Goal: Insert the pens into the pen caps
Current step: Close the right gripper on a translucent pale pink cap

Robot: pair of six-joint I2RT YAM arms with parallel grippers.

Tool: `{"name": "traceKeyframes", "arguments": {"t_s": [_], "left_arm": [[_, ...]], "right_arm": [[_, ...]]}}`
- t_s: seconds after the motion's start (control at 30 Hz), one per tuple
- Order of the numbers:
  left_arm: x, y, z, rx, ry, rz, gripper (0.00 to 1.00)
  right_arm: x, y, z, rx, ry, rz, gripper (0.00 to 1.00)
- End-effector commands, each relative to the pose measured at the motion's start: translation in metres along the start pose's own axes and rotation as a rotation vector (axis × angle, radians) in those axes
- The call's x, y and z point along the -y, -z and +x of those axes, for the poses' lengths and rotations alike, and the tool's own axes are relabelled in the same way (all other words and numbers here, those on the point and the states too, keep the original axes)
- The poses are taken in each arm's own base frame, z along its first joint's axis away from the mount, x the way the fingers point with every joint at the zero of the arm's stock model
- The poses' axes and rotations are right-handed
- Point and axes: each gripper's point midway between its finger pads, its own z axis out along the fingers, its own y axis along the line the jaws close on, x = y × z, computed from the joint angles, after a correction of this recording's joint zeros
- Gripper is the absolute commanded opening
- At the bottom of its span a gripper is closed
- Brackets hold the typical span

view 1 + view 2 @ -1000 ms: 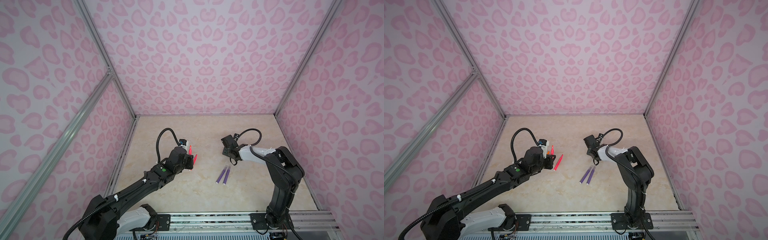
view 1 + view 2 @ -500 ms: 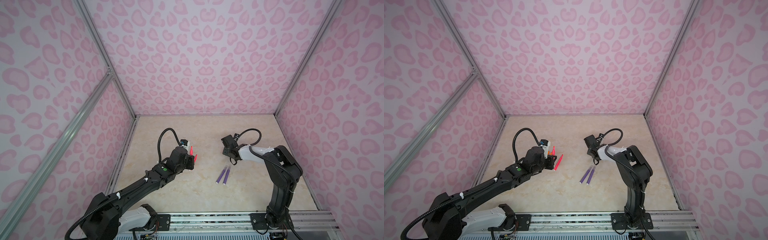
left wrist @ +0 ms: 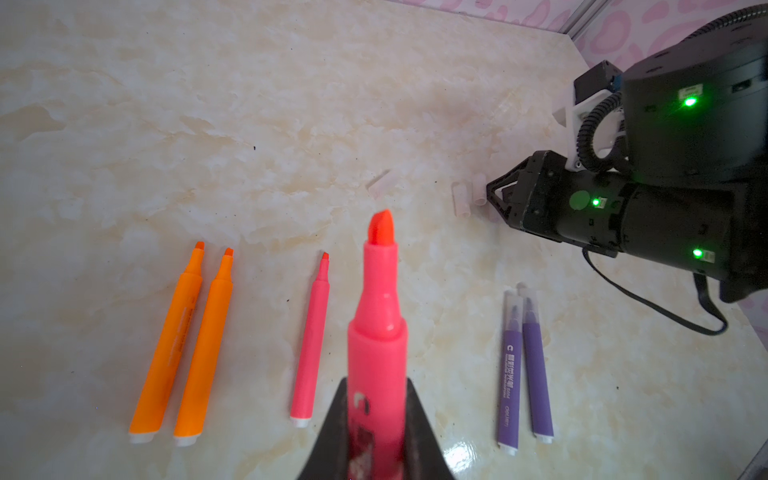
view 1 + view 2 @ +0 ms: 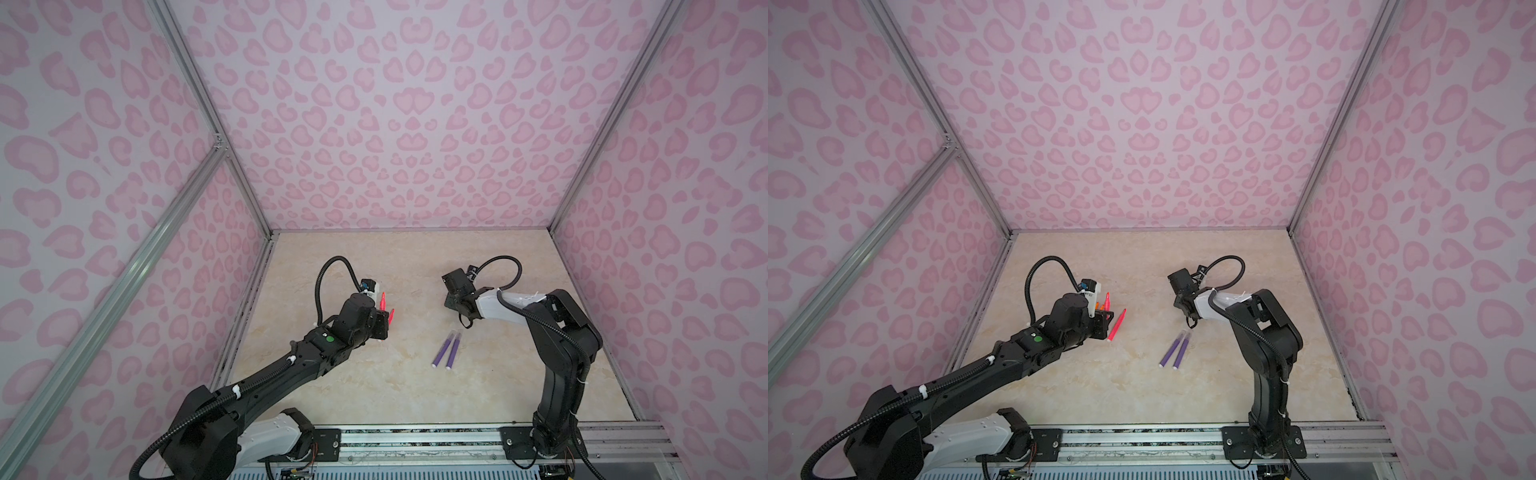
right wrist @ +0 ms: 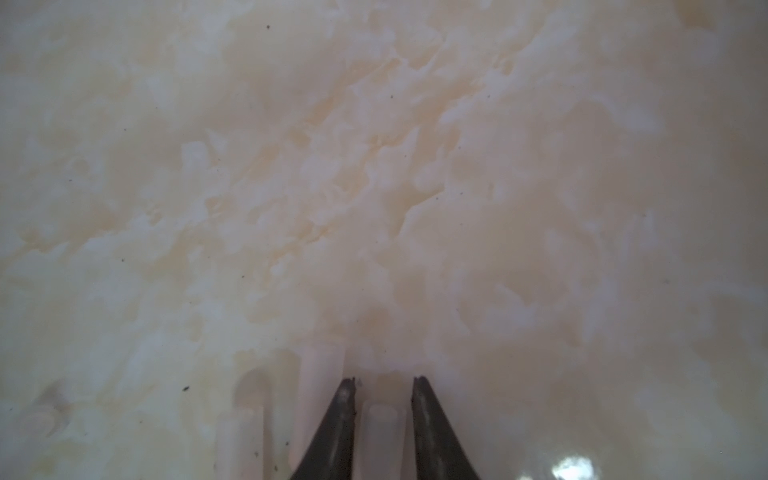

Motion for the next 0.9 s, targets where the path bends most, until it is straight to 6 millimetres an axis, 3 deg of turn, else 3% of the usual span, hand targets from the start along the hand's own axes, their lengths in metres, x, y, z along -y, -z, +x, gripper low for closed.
{"name": "traceKeyframes", "arguments": {"t_s": [0.0, 0.3, 0.5, 0.87], "left_arm": [[0.006, 0.001, -0.009, 0.028, 0.001, 0.023, 0.03], [0.005, 0.003, -0.010, 0.035, -0.002, 0.020, 0.03], [0.006, 0.003, -0.011, 0.037, -0.003, 0.026, 0.03], [0.006, 0.003, -0.010, 0.036, -0.002, 0.029, 0.03]], "right_arm": [[0.008, -0.004, 0.021, -0.072, 0.016, 0.018, 0.22], [0.008, -0.002, 0.020, -0.070, 0.004, 0.008, 0.14], [0.007, 0.004, 0.017, -0.061, 0.001, -0.011, 0.28], [0.008, 0.009, 0.018, -0.060, -0.002, -0.018, 0.29]]}}
